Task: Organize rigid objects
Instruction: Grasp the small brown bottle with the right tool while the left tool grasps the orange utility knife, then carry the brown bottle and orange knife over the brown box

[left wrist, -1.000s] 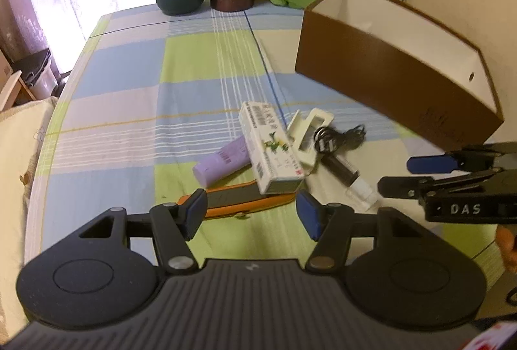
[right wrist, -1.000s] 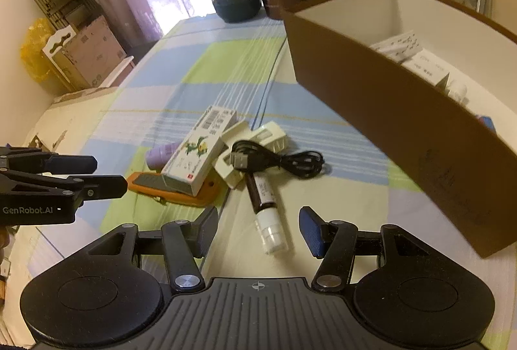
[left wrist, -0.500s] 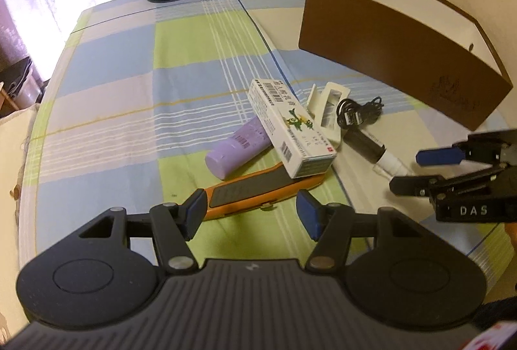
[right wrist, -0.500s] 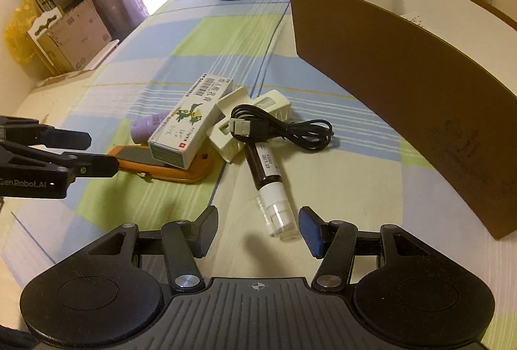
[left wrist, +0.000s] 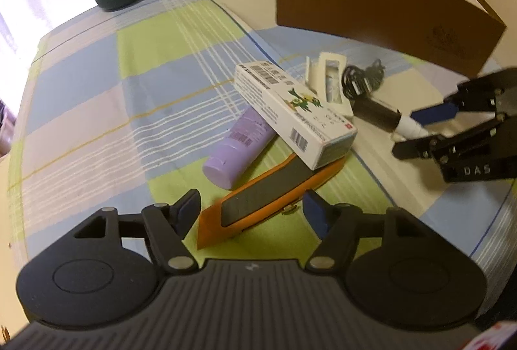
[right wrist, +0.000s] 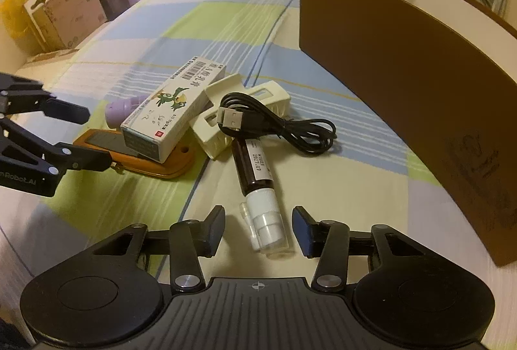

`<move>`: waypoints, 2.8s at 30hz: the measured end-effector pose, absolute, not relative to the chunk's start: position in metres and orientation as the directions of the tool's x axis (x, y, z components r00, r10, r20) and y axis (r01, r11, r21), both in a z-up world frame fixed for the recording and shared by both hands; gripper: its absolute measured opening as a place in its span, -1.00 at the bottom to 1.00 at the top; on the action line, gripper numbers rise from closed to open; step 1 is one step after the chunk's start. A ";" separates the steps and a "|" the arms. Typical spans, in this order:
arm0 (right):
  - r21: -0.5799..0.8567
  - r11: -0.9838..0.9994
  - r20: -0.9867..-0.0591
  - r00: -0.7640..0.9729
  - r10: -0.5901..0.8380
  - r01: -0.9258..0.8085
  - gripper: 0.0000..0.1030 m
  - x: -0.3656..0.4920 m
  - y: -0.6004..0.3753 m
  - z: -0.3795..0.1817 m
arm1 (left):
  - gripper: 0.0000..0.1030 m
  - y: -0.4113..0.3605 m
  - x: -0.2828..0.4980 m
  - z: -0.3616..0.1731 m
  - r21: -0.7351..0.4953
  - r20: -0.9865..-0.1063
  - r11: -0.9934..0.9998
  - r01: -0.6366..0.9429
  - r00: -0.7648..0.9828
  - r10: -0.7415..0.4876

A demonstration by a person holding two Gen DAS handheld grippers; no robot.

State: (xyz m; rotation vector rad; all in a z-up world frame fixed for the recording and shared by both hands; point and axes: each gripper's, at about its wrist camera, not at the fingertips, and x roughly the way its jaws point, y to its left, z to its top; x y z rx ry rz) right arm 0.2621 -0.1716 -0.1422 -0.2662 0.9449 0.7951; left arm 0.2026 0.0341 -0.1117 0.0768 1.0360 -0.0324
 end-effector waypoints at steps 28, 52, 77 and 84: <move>0.105 0.717 -0.817 0.351 0.458 -0.689 -0.63 0.223 -0.200 -0.142 | 0.07 0.022 0.190 -0.123 0.053 -0.890 0.967 0.249 0.452 -0.067; 0.089 0.753 -0.800 0.404 0.444 -0.652 -0.56 0.233 -0.192 -0.144 | -0.16 -0.004 0.217 -0.130 0.038 -0.865 0.999 0.035 0.502 0.016; 0.112 0.708 -0.802 0.358 0.479 -0.697 -0.61 0.229 -0.189 -0.142 | -0.40 -0.013 0.187 -0.128 0.021 -0.879 0.999 -0.042 0.474 0.038; 0.106 0.724 -0.804 0.370 0.466 -0.681 -0.54 0.232 -0.184 -0.142 | -0.38 -0.016 0.195 -0.129 0.038 -0.879 0.998 -0.048 0.474 0.056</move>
